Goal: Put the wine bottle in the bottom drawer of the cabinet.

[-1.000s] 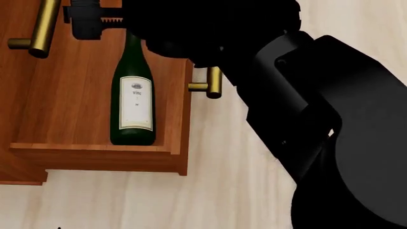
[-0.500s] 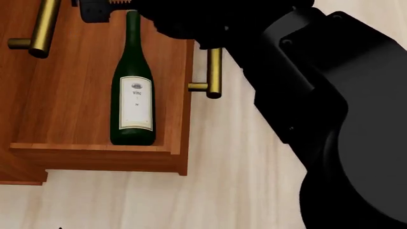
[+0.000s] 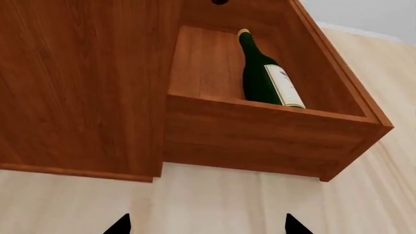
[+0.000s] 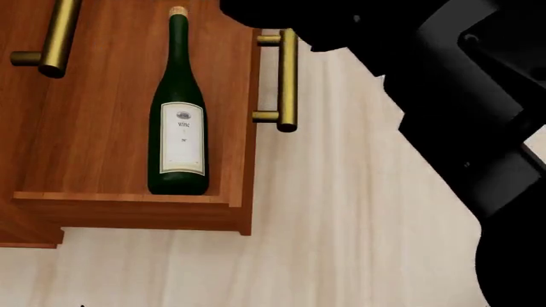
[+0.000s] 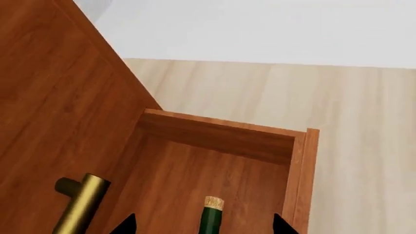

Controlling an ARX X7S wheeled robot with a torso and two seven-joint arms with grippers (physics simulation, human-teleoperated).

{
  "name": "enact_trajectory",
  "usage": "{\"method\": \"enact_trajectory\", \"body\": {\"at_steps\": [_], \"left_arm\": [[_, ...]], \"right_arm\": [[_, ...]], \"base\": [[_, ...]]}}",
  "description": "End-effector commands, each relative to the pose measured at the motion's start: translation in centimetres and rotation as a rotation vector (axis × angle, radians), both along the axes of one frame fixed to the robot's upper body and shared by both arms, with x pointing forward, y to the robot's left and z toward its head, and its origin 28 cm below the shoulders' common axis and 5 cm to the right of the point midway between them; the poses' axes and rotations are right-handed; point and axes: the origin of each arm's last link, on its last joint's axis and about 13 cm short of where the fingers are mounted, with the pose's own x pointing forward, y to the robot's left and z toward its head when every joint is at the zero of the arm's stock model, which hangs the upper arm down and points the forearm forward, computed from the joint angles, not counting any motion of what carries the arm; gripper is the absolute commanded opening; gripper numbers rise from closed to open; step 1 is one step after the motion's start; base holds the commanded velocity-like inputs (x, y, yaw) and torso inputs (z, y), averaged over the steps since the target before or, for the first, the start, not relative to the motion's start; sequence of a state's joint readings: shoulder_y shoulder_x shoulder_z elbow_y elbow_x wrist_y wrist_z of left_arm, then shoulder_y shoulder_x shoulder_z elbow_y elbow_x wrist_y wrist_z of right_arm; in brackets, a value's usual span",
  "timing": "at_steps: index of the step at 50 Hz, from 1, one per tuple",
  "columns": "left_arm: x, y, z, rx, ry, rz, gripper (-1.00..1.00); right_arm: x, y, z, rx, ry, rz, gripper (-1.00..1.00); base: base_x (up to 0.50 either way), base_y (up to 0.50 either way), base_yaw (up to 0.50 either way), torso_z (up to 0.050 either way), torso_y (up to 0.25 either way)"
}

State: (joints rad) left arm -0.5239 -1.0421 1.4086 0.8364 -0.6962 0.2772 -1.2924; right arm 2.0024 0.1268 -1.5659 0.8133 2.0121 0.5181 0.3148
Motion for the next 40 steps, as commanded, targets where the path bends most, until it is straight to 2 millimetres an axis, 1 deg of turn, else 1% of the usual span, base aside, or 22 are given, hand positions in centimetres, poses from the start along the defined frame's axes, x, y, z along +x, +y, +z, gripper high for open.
{"method": "enact_trajectory", "body": {"at_steps": [1,5,13,19,23,26,30,38,40], "left_arm": [[0.0,-0.1,0.2,0.002,-0.003,-0.002,1.00],[0.0,0.0,0.1,0.004,-0.003,0.001,1.00],[0.0,0.0,0.0,0.003,0.004,0.000,1.00],[0.0,0.0,0.3,0.006,-0.001,0.005,1.00],[0.0,0.0,0.3,0.007,-0.002,0.005,1.00],[0.0,-0.1,0.4,0.009,-0.006,0.005,1.00],[-0.1,0.0,0.6,0.001,-0.012,0.006,1.00],[0.0,0.1,0.6,0.003,-0.013,0.012,1.00],[0.0,0.1,0.6,0.003,-0.014,0.013,1.00]], "right_arm": [[-1.6,-0.9,1.0,-0.009,-0.057,-0.017,1.00],[-2.8,-1.4,1.3,0.002,-0.079,-0.013,1.00],[-4.5,-2.6,0.7,-0.006,-0.113,-0.031,1.00],[-6.5,-4.0,0.6,0.027,-0.130,-0.039,1.00],[-7.3,-4.8,0.4,0.032,-0.149,-0.052,1.00],[-8.0,-5.7,-0.2,0.031,-0.139,-0.069,1.00],[-8.8,-6.4,-0.5,0.058,-0.142,-0.082,1.00],[-11.2,-7.8,-1.2,0.083,-0.168,-0.093,1.00],[-11.8,-8.3,-1.9,0.090,-0.165,-0.087,1.00]], "base": [[0.00,0.00,0.00,0.000,0.000],[0.00,0.00,0.00,0.000,0.000],[0.00,0.00,0.00,0.000,0.000],[0.00,0.00,0.00,0.000,0.000],[0.00,0.00,0.00,0.000,0.000],[0.00,0.00,0.00,0.000,0.000],[0.00,0.00,0.00,0.000,0.000],[0.00,0.00,0.00,0.000,0.000],[0.00,0.00,0.00,0.000,0.000]]}}
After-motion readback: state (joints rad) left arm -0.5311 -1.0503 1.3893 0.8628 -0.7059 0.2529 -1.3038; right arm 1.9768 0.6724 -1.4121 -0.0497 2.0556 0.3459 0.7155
